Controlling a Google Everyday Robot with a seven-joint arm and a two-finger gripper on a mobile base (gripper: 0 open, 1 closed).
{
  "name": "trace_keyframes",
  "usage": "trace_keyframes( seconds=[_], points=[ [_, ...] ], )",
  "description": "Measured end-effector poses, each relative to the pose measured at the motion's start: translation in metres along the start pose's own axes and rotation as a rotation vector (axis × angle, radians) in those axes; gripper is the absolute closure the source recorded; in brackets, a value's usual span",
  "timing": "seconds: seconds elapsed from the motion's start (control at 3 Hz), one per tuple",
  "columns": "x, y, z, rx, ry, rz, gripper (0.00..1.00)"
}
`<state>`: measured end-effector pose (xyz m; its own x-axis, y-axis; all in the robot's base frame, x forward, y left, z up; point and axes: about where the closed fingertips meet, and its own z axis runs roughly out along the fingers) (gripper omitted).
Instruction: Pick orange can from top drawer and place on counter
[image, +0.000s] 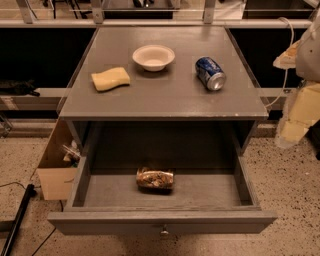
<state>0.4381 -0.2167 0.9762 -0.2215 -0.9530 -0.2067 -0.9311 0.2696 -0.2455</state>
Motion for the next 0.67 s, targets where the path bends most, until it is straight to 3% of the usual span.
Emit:
trace_keyframes(
  seconds=[0.33,0.67],
  points=[
    [0.0000,0.0000,0.0000,0.000,0.000,0.000,0.00],
    [-0.0022,-0.0061,0.0056,-0.008,-0.053,0.010,0.00]
  ],
)
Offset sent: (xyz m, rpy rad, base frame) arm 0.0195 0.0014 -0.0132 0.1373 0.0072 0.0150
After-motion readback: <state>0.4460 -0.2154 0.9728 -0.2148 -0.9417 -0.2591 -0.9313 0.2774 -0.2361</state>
